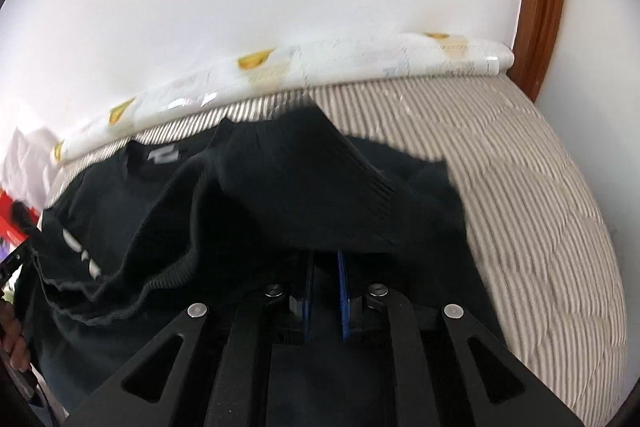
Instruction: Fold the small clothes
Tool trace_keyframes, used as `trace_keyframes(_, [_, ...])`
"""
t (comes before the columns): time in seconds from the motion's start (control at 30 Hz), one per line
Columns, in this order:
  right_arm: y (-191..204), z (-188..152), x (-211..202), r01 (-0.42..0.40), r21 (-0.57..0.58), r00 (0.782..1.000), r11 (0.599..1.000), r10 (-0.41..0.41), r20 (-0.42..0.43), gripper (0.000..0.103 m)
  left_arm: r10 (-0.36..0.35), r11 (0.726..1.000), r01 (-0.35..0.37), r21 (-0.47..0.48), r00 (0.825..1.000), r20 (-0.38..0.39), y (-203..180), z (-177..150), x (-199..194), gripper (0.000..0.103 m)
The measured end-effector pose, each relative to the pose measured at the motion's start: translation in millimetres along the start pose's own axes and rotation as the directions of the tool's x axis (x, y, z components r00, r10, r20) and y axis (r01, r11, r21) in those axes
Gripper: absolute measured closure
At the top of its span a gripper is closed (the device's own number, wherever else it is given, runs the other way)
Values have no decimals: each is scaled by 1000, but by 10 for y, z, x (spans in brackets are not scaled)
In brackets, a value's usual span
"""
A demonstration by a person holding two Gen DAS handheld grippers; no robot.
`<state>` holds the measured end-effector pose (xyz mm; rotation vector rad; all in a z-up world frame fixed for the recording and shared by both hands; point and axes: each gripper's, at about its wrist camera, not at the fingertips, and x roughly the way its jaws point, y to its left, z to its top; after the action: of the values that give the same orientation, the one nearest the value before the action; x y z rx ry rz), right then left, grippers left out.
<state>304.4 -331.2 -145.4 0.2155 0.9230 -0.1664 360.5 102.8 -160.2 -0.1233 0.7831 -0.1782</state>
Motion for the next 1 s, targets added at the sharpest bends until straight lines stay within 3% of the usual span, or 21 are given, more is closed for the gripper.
trace_keyframes(0.1, [-87, 148, 29, 54, -15, 998, 998, -54, 22, 88, 22, 1000, -21, 14, 1000, -10, 43, 60, 103, 46])
trace_keyframes(0.17, [-122, 180, 43, 79, -35, 997, 996, -78, 28, 72, 33, 999, -33, 30, 999, -23, 63, 70, 168, 46])
trace_keyframes(0.2, [-143, 199, 52, 92, -54, 995, 994, -90, 38, 58, 51, 998, -50, 45, 998, -24, 64, 78, 208, 46])
trace_keyframes(0.23, [-171, 204, 50, 102, -61, 994, 993, -99, 48, 51, 71, 996, -69, 60, 997, -25, 57, 87, 245, 46])
trace_keyframes(0.27, [-192, 222, 56, 105, -65, 993, 992, -101, 56, 51, 87, 994, -85, 71, 996, -30, 63, 96, 286, 46])
trace_keyframes(0.4, [-203, 294, 185, 98, -75, 995, 992, -96, 28, 51, 97, 993, -93, 70, 994, -57, 114, 123, 449, 48])
trace_keyframes(0.47, [-162, 308, 261, 105, -97, 994, 990, -104, 22, 51, 87, 994, -83, 75, 995, -54, 108, 101, 452, 59])
trace_keyframes(0.57, [-77, 321, 366, 87, -140, 996, 986, -88, -1, 52, 137, 986, -134, 104, 990, -22, 53, 91, 425, 79])
trace_keyframes(0.6, [-35, 328, 399, 91, -159, 996, 983, -93, -4, 62, 147, 984, -145, 105, 989, -13, 55, 98, 408, 88])
trace_keyframes(0.63, [-5, 328, 421, 86, -178, 996, 980, -90, -13, 73, 141, 986, -140, 95, 990, -6, 72, 106, 378, 90])
trace_keyframes(0.7, [66, 328, 444, 114, -212, 993, 971, -116, 3, 83, 119, 990, -121, 74, 993, 21, 107, 126, 310, 92])
trace_keyframes(0.73, [81, 319, 405, 94, -221, 996, 971, -91, 23, 86, 127, 989, -130, 66, 991, 44, 126, 138, 265, 93])
trace_keyframes(0.87, [-68, 394, 55, 58, -149, 980, 987, -28, 198, 87, 115, 993, -115, 6, 991, 67, 271, 185, 212, 93])
trace_keyframes(0.93, [-209, 464, 91, 27, -84, 984, 996, -12, 176, 87, 107, 994, -107, -8, 994, 34, 308, 182, 306, 92])
trace_keyframes(1.0, [-216, 459, 251, 63, -86, 990, 994, -51, 132, 87, 114, 993, -114, 3, 993, 12, 285, 166, 388, 92])
